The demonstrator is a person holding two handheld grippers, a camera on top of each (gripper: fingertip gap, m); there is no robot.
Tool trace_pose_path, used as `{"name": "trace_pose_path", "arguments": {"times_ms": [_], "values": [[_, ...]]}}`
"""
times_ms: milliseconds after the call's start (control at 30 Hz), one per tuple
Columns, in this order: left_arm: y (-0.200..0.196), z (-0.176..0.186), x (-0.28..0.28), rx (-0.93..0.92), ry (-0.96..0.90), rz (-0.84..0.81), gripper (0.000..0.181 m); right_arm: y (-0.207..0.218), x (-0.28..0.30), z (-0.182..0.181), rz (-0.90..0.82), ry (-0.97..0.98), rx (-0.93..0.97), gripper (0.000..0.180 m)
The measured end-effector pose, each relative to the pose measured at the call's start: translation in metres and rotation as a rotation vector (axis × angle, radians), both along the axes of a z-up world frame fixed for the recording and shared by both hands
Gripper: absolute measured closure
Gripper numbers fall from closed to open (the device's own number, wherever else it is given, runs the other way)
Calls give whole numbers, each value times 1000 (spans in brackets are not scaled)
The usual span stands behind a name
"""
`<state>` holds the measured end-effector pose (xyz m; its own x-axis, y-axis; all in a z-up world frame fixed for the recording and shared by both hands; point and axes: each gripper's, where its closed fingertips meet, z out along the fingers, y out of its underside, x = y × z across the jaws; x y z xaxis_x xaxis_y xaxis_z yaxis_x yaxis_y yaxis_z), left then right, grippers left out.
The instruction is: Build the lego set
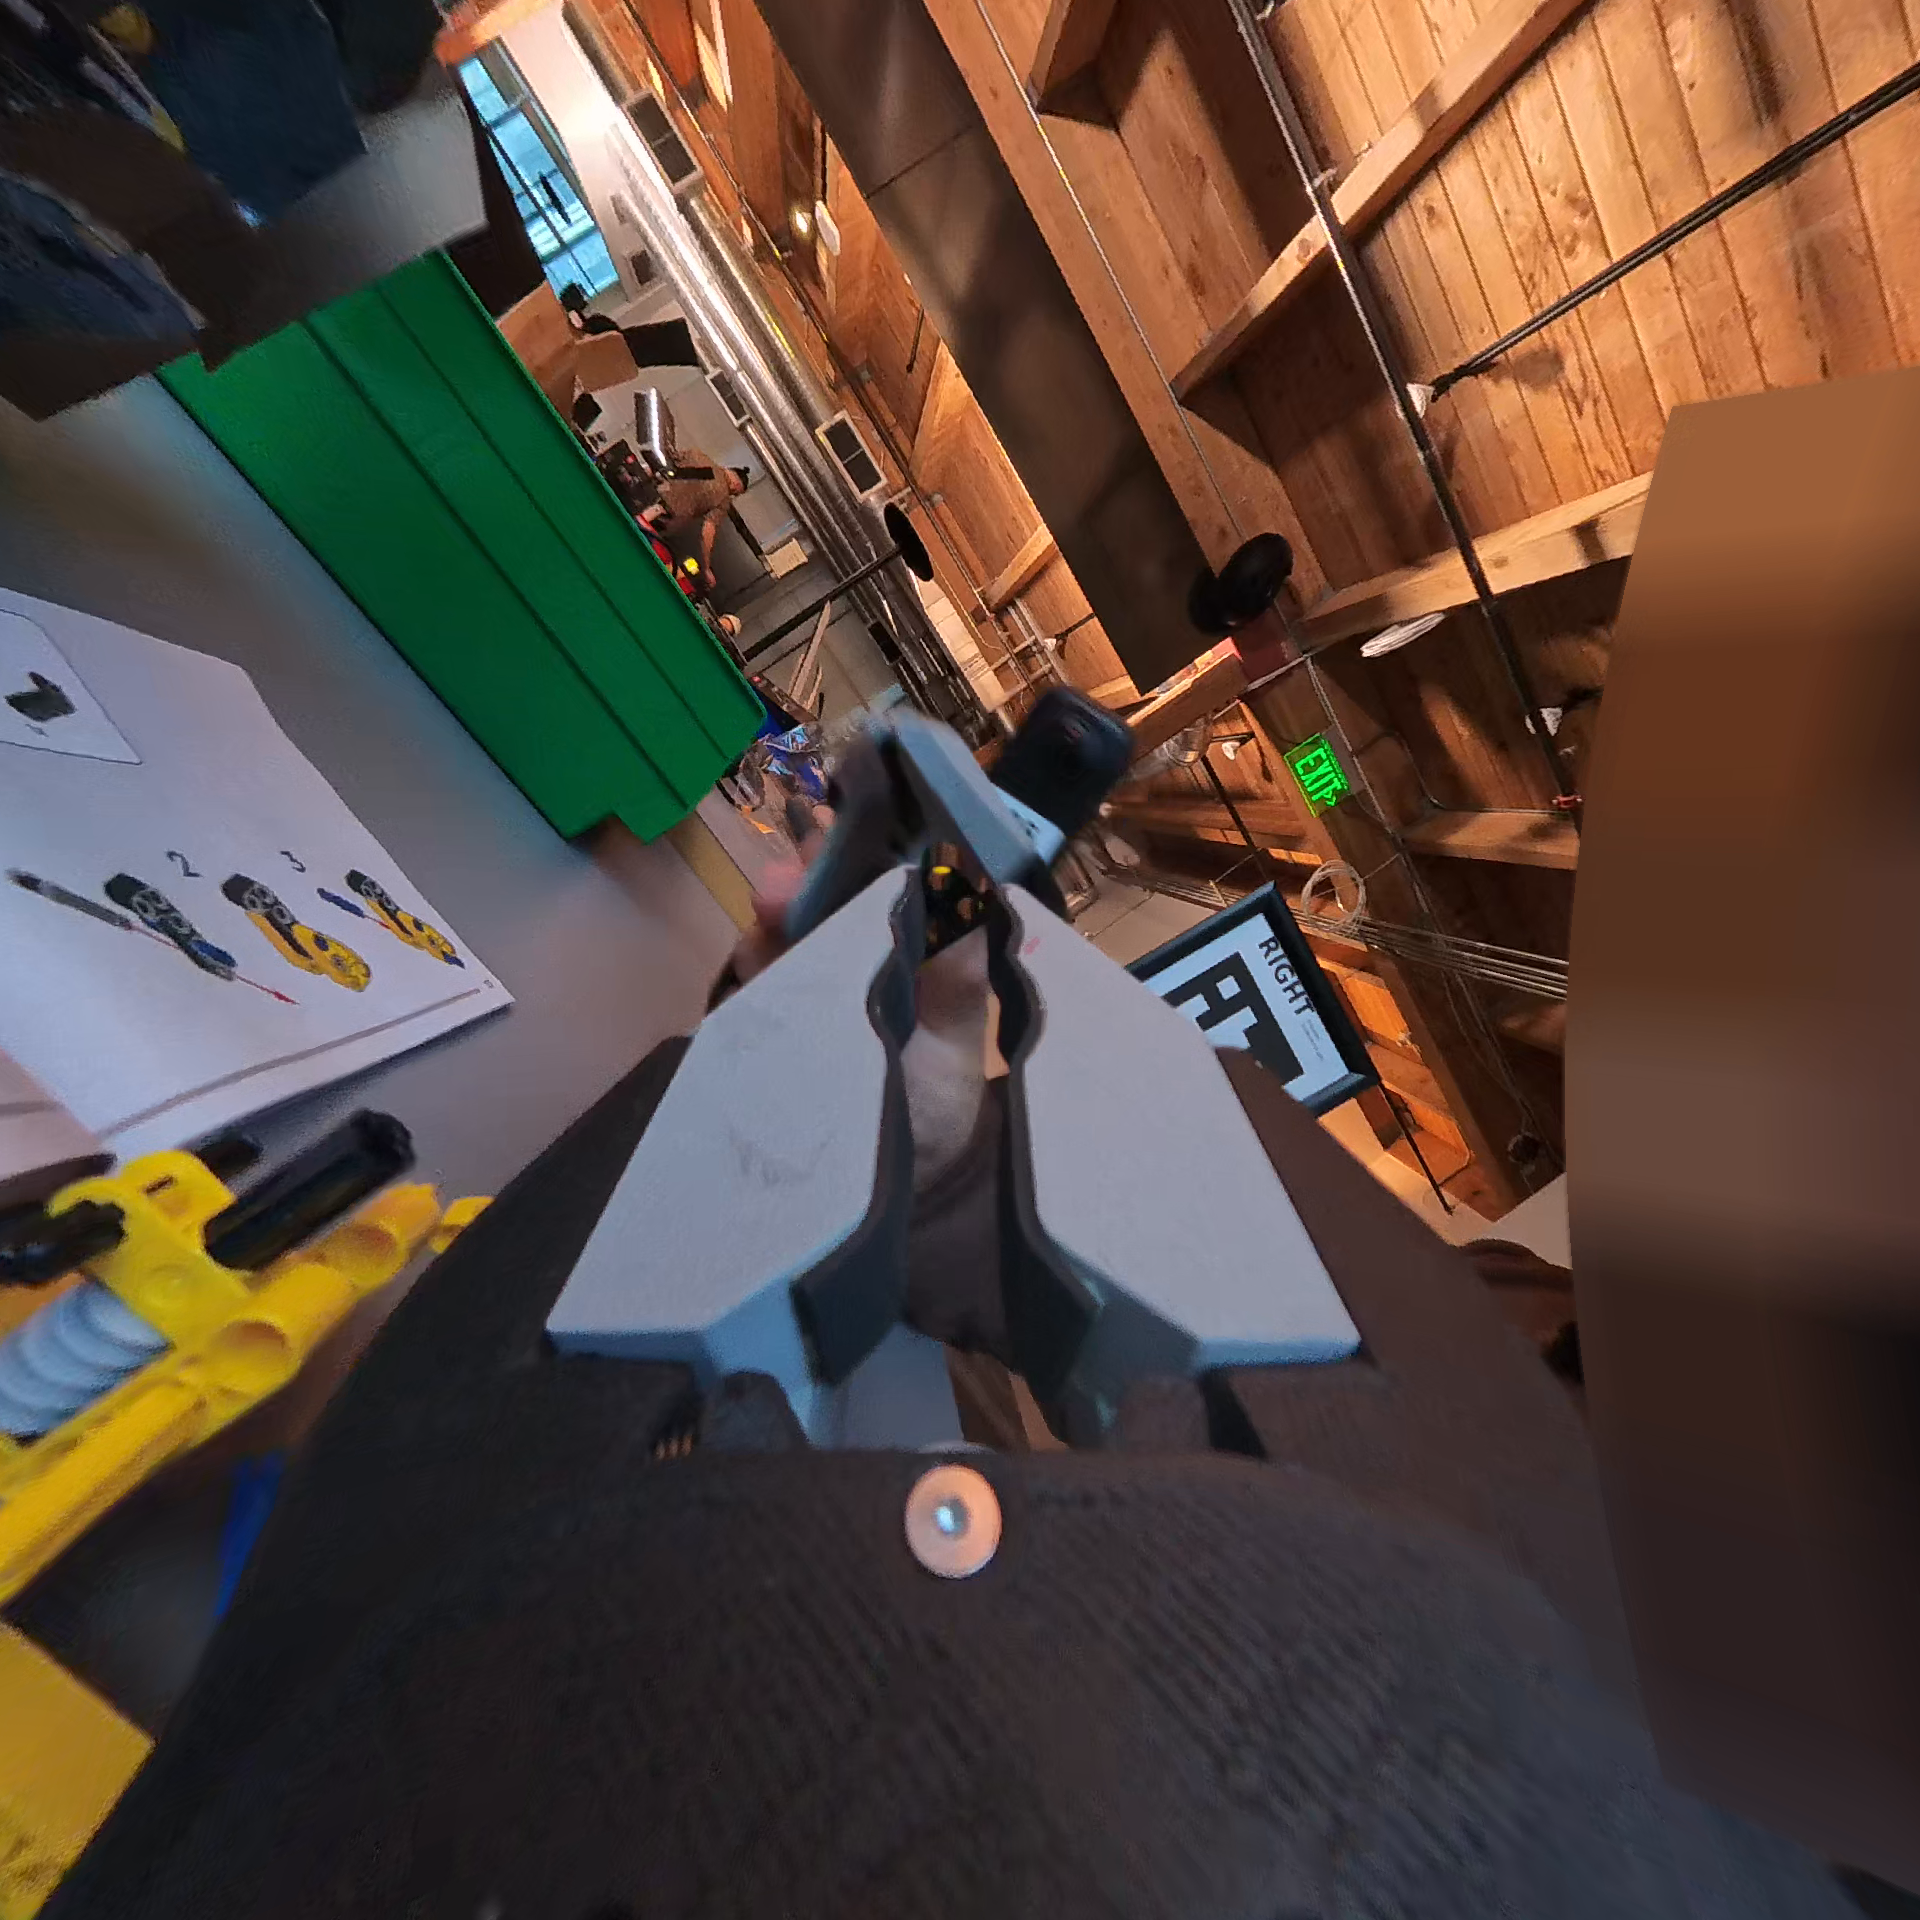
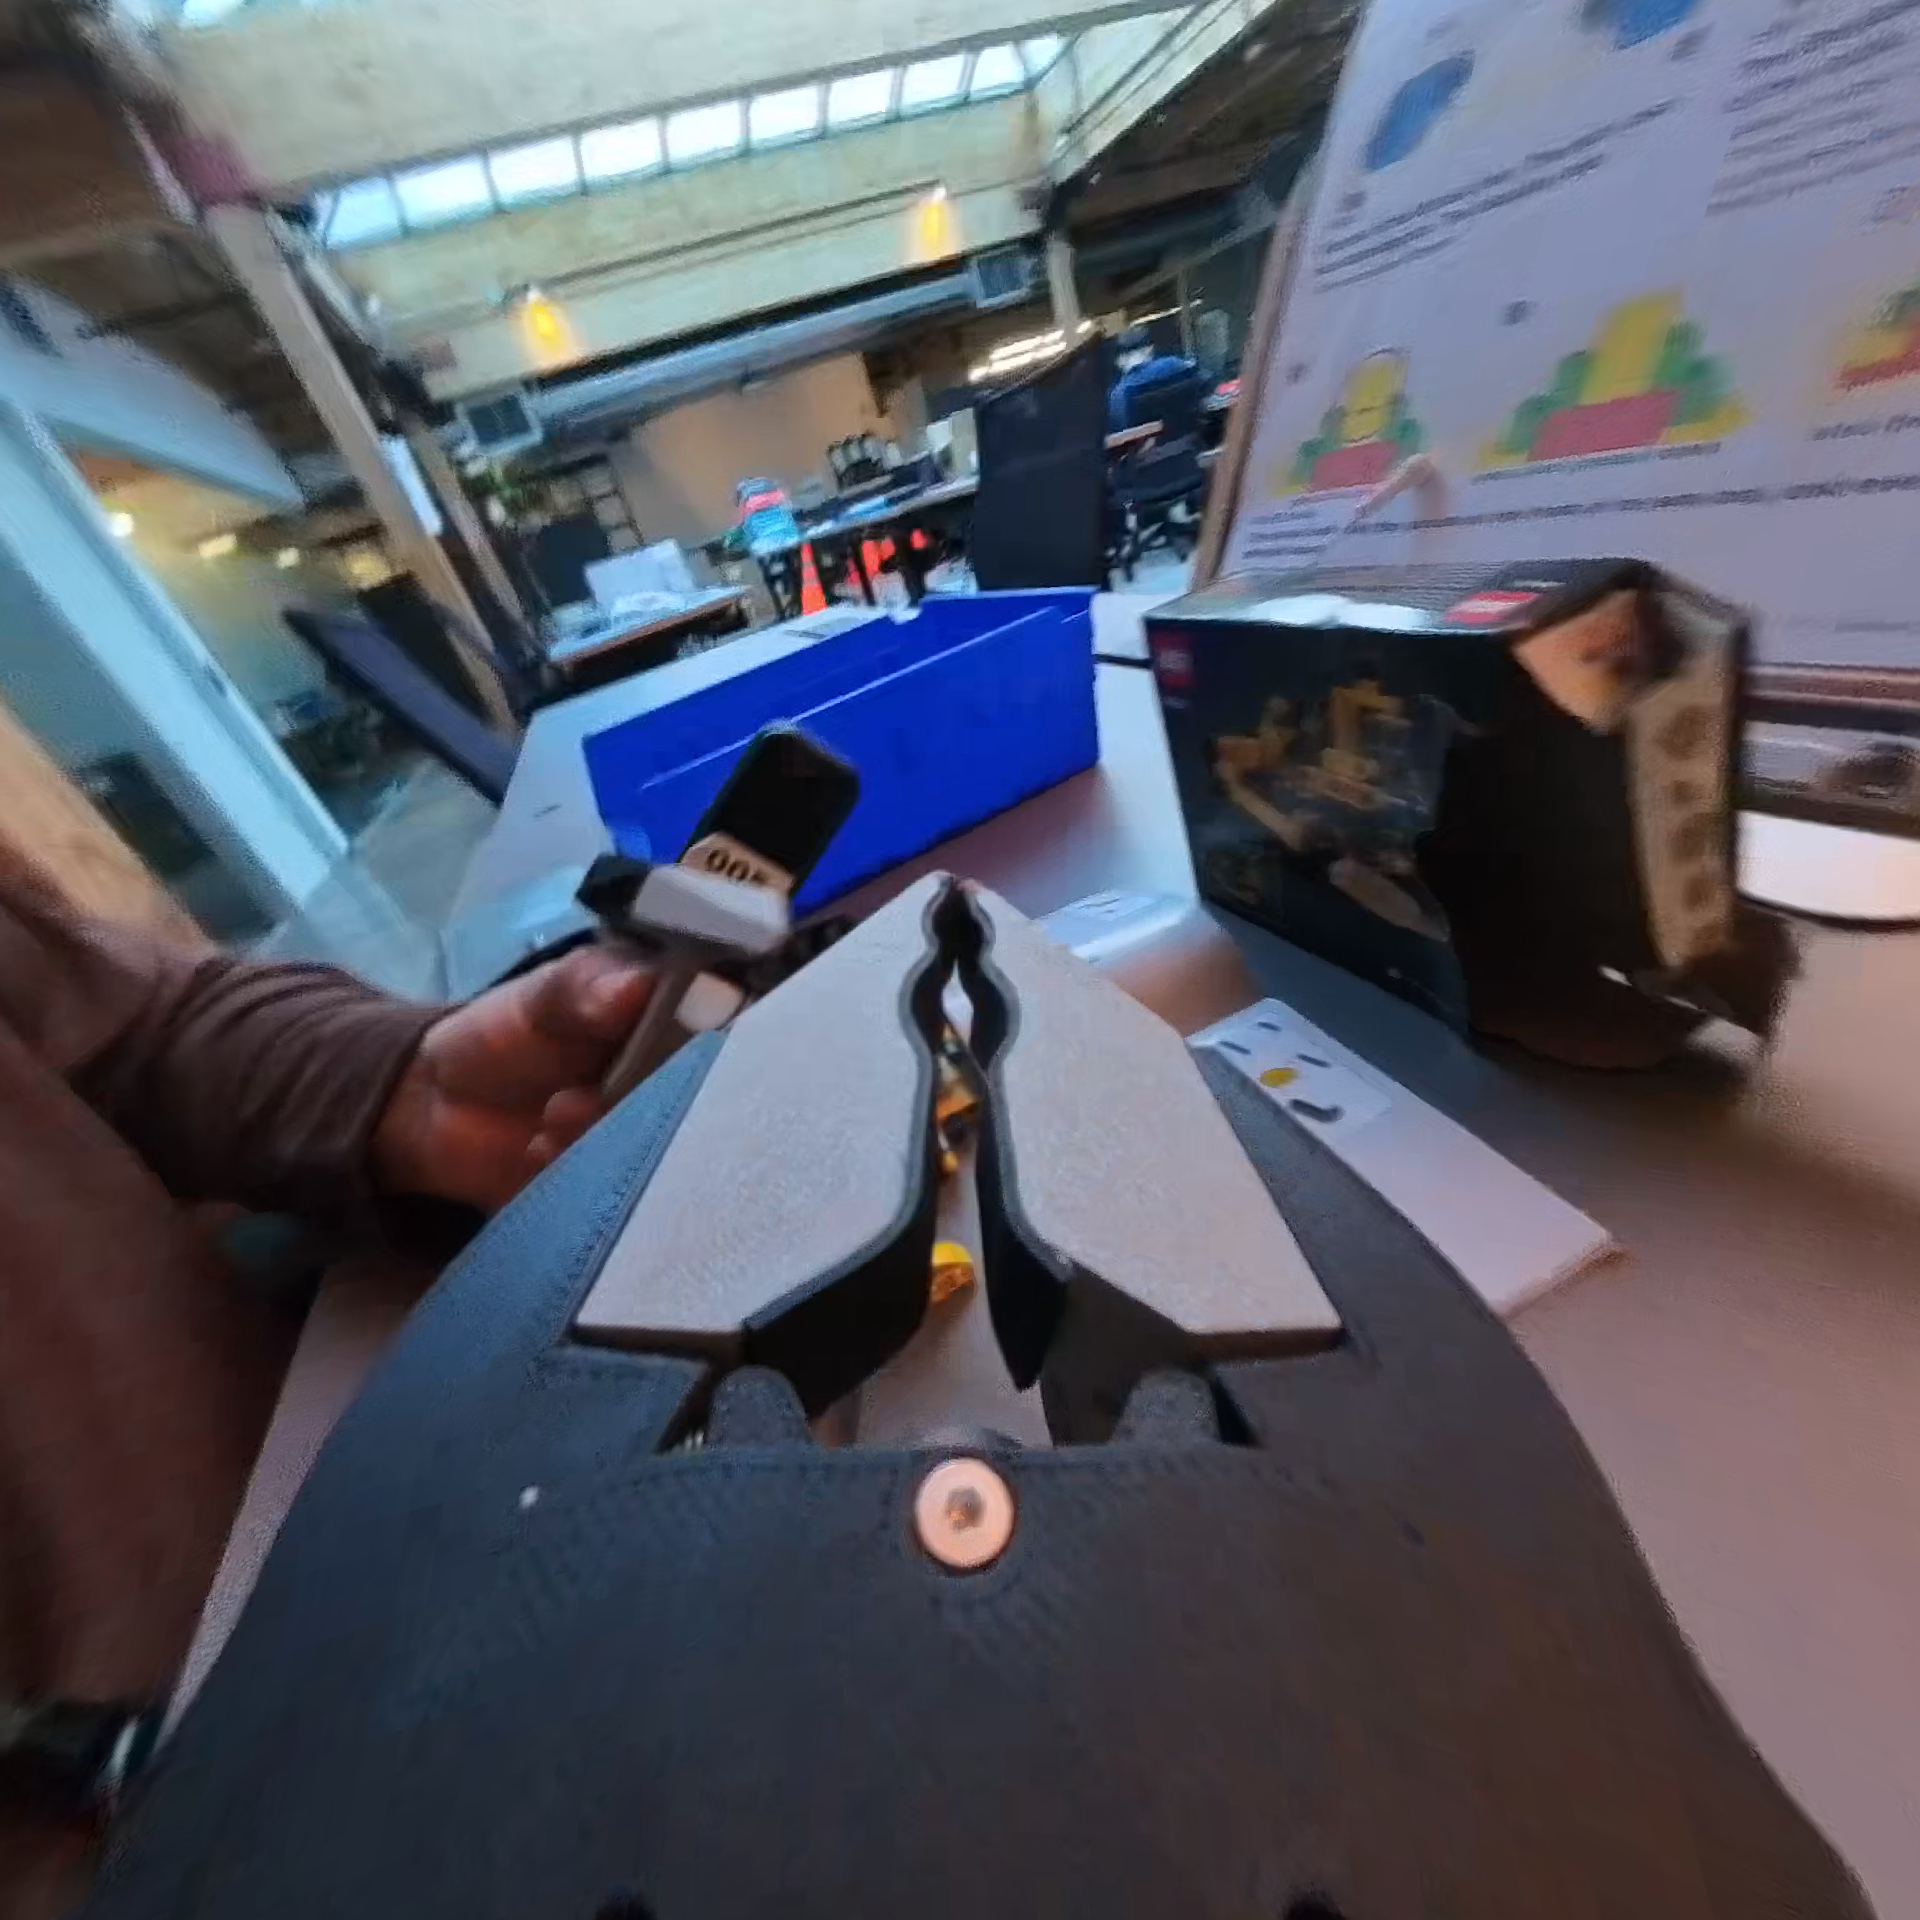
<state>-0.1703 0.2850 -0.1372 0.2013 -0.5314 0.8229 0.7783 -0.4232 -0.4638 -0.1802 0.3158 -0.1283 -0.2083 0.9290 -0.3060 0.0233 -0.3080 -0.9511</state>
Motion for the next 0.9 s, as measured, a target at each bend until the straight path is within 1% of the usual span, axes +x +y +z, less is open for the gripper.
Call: {"name": "trace_pose_path", "arguments": {"times_ms": [33, 67, 100, 133, 200, 267, 333, 367, 433, 467, 533, 567, 633, 700, 833, 900], "values": [[-1, 0, 1, -1, -17, 4, 172, 16, 4, 4, -11, 16, -68, 180], [0, 2, -3, -4, -54, 17, 172, 19, 8, 4, 20, 24, -85, 180], [3, 4, -8, -7, -78, 25, 172, 10, 7, -6, 81, -23, -66, 180], [7, 5, -14, -11, -68, 40, 172, 1, 5, -14, 118, -66, -32, 180], [10, 3, -28, -21, -63, 89, 171, -10, 3, -16, 142, -92, 97, 180], [11, -3, -35, -62, -128, 98, 172, -17, 6, -6, 122, -48, 253, 180], [13, -4, -33, -71, -132, 101, 172, -17, 5, -5, 39, -46, 383, 180], [14, -3, -31, -74, -130, 100, 171, -21, 2, -10, 21, -74, 434, 149], [14, -5, -28, -91, -158, 91, 172, -23, -5, -26, -32, -168, 571, 143], [14, -6, -27, -101, -173, 82, 172, -21, -8, -31, -84, -201, 643, 144], [14, -8, -25, -114, -180, 81, 172, -19, -11, -33, -149, -219, 770, 165], [14, -8, -26, -114, -181, 89, 172, -21, -12, -33, -164, -210, 808, 170], [15, -9, -29, -124, -185, 102, 172, -21, -15, -36, -181, -224, 851, 168], [14, -9, -30, -120, -165, 108, 172, -21, -18, -35, -183, -219, 827, 167], [13, -7, -29, -111, -107, 116, 172, -19, -18, -29, -185, -197, 776, 172], [13, -10, -26, -113, -38, 109, 171, -18, -16, -31, -170, -222, 779, 173]]}}
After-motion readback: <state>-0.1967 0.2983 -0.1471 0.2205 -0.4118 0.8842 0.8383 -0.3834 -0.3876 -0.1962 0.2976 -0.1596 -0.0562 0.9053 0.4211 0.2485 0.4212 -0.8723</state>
